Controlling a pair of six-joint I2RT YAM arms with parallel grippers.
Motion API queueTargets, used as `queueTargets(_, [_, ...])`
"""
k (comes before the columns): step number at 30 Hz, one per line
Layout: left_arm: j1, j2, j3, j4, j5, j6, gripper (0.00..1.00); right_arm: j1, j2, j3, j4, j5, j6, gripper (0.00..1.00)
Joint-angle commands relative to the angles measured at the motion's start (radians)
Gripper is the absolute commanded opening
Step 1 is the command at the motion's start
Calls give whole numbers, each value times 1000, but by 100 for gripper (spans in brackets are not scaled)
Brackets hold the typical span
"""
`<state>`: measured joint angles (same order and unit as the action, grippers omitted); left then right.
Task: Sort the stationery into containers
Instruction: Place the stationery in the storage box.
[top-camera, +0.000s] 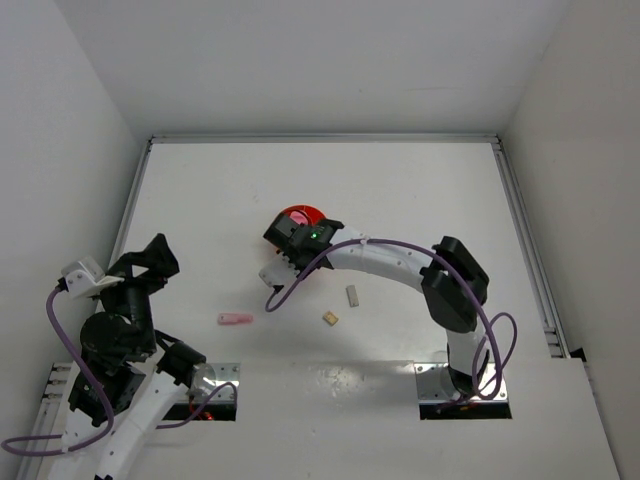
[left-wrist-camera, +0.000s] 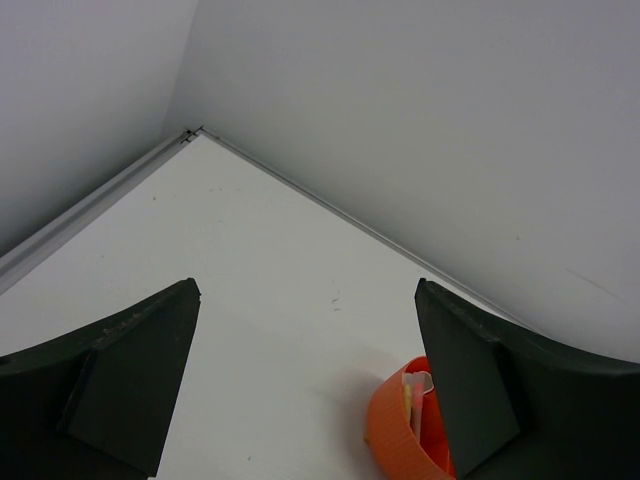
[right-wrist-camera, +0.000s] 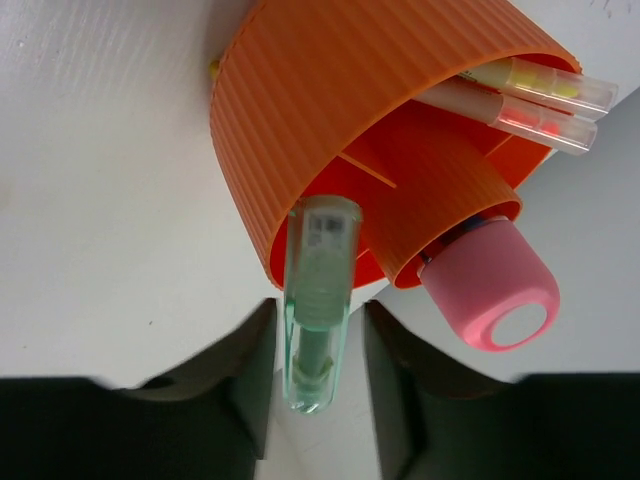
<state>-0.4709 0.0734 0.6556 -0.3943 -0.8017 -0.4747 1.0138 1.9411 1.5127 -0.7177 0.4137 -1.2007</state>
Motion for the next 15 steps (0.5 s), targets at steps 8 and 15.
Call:
queueTargets(8, [5,-9,-2,32,12,15,95,-6,-4,15,6,11,7,51])
queueTargets(15, [5,-9,-2,32,12,15,92,16,-25,214,-122,-140,176,0])
